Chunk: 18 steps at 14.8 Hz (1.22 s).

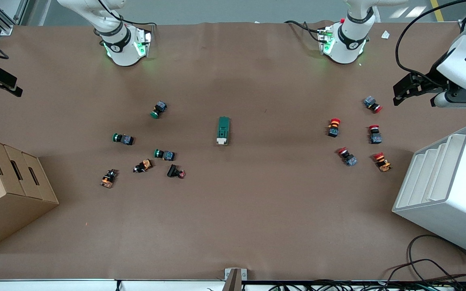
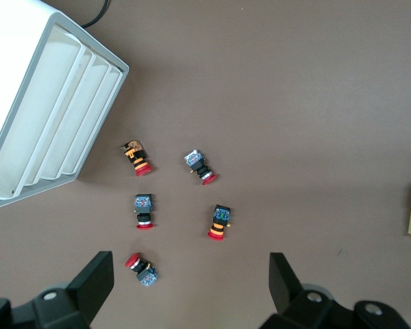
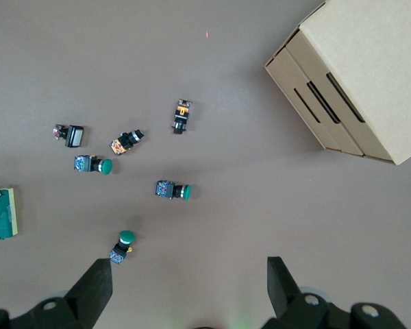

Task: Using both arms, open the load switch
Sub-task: 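Move the left gripper over the green load switch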

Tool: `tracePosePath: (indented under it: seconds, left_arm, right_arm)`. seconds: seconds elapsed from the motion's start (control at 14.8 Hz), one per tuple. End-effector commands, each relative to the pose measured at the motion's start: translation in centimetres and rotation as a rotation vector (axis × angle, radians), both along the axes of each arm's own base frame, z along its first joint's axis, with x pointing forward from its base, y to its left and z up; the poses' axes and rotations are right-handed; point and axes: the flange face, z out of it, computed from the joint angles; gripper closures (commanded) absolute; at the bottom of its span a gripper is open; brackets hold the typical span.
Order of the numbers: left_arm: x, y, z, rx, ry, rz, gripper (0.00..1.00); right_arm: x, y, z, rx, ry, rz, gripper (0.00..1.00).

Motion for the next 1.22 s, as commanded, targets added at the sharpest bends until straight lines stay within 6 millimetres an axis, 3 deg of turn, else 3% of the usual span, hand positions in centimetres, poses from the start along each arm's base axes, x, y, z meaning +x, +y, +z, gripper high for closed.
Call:
tracePosePath:
  seconds: [0.0, 0.14, 0.2, 0.41, 0.61, 0.81, 0.95, 1.15]
  left_arm:
    - [0.0, 0.0, 0.9, 0.005, -0.009, -0.004, 0.0]
    - [0.0, -0.6, 2.2, 0.004, -0.036, -0.011, 0.0]
    - [0.8, -0.9, 1.9, 0.0, -0.034, -0.015, 0.0]
    - [1.4, -6.5, 0.9, -0.01, -0.038, -0.057, 0.0]
    - [1.3, -14.2, -1.4, -0.036, -0.064, -0.078, 0.0]
    - [0.2, -22.8, -5.5, -0.005, -0.067, -0.005, 0.0]
    - [-1.7, -29.5, -8.7, -0.014, -0.072, 0.061, 0.0]
    - [-5.5, -37.8, -13.7, 0.018, -0.109, 0.125, 0.0]
  right_arm:
    - [-0.5, -0.4, 0.8, -0.006, -0.005, 0.0, 0.0]
    - [-0.7, -0.5, 0.6, -0.012, 0.014, -0.01, 0.0]
    - [-0.7, -0.6, 0.3, -0.014, 0.023, -0.012, 0.0]
    - [-0.9, -0.8, -0.1, -0.011, 0.043, -0.024, 0.0]
    - [-0.8, -0.5, -0.4, -0.008, 0.048, -0.069, 0.0]
    - [-0.6, -0.2, -0.6, -0.003, 0.048, -0.077, 0.0]
    - [-0.4, 0.6, -0.8, -0.005, 0.054, -0.124, 0.0]
    - [-0.1, 4.2, -2.3, -0.014, 0.082, -0.211, 0.0]
